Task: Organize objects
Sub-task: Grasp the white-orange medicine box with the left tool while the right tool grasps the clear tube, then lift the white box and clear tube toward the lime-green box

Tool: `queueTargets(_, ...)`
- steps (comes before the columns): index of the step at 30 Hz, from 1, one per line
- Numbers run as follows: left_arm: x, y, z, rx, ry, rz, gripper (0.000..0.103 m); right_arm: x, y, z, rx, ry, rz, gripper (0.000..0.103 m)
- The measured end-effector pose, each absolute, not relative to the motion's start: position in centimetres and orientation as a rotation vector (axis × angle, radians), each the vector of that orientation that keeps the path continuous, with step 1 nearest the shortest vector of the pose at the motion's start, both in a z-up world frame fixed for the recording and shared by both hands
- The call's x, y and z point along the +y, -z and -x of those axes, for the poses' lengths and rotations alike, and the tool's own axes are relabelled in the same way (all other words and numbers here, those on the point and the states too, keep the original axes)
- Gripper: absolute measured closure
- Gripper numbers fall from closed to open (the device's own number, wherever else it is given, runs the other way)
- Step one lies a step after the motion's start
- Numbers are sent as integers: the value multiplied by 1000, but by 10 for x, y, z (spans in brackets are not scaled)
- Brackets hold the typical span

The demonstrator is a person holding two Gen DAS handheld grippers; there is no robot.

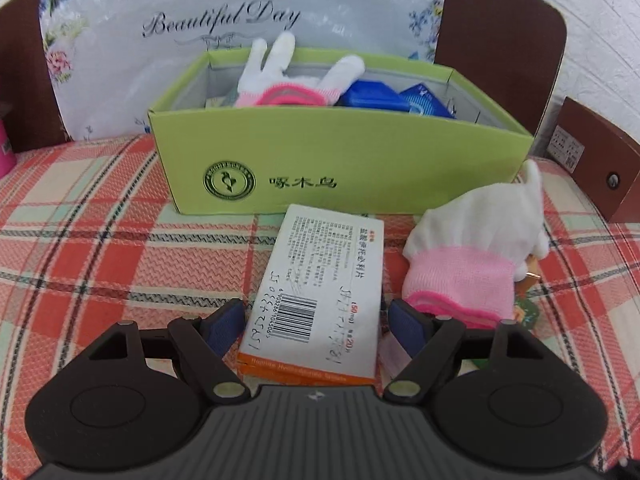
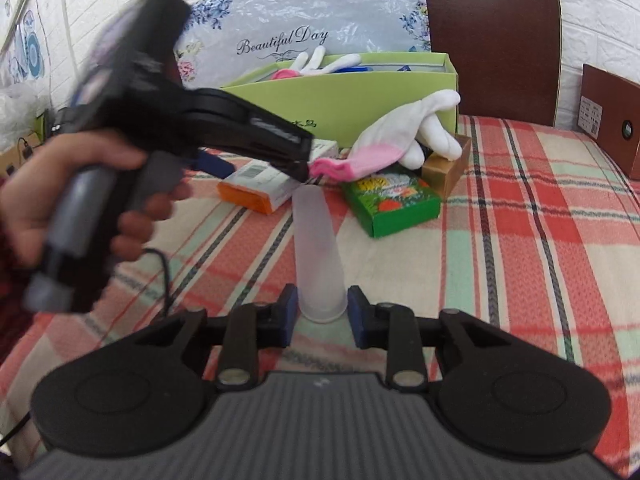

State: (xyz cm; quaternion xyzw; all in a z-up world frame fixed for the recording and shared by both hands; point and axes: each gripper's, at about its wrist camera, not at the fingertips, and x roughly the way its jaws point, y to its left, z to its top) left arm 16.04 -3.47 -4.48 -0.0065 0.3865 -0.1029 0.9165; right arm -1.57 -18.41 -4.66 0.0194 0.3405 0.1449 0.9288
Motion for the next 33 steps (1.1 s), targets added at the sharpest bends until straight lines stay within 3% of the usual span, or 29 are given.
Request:
queueTargets(7, -13, 47, -117, 778, 229, -32, 32, -183, 42, 37, 707, -347, -36, 77)
queueTargets(13, 1, 51, -58, 780, 229, -37, 31, -181, 43, 26, 691, -318, -31, 71)
queueTargets(16, -1, 53, -62, 781, 206, -35, 23, -177, 46, 16, 701, -308, -34, 71)
queueTargets(33, -7, 53, -88, 784, 146, -25, 23, -162, 51, -14, 697, -246, -50, 71)
